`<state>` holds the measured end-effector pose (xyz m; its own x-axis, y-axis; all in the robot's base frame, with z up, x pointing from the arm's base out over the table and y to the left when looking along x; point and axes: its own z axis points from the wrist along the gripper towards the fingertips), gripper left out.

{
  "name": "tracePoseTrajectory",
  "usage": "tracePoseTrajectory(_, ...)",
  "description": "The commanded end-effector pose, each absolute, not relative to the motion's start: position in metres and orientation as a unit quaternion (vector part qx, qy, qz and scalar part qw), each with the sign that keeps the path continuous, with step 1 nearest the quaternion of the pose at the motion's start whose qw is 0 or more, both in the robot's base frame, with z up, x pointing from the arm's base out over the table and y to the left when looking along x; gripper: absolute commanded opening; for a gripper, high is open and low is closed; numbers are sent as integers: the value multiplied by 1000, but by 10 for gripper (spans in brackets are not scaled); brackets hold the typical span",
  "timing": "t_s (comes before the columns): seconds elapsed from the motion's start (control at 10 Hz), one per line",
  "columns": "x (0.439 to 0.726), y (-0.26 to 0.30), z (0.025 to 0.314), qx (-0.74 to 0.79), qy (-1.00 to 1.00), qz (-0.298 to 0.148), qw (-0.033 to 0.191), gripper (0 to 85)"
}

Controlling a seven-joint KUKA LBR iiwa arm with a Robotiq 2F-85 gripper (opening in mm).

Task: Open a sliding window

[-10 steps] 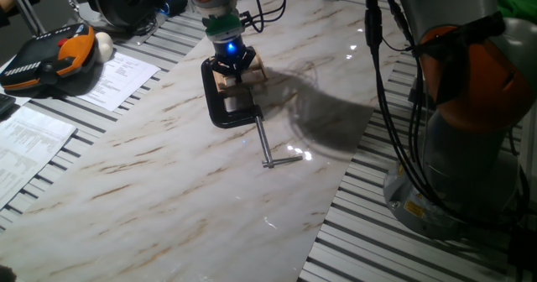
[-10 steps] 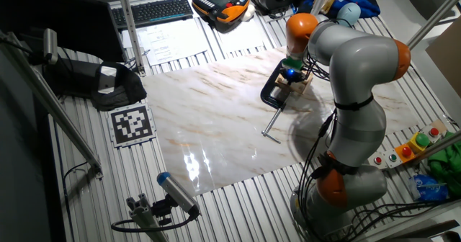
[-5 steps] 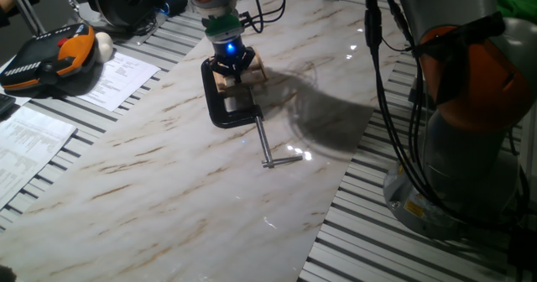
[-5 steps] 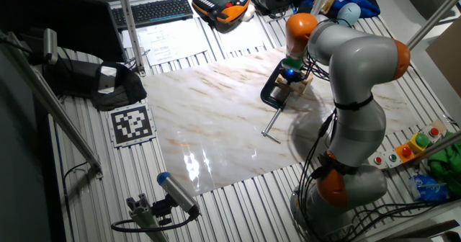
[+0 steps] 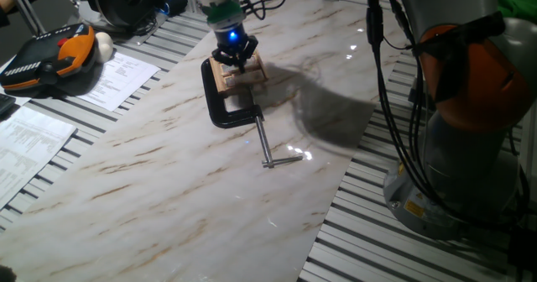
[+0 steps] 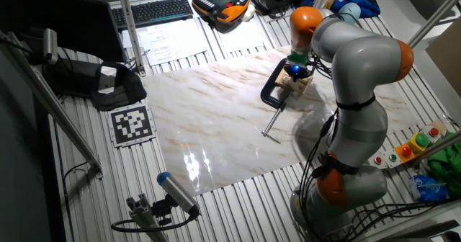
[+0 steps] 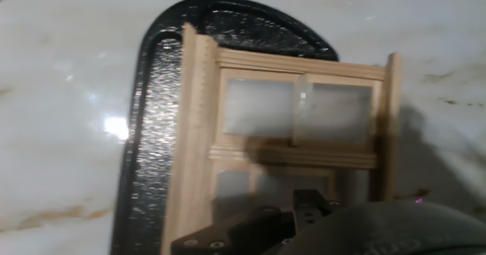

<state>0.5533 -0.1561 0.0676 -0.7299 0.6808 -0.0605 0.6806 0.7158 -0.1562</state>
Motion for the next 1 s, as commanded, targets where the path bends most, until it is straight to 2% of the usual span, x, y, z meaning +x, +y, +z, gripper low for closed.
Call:
tracePoseTrajectory(0.0,550,-159,68,-368,-926,87,1,0)
tracePoseTrajectory(0.4,535,-172,58,-371,-925,81,-5,0)
tracePoseTrajectory(0.9,529,-176,54,-376,-923,84,-7,0)
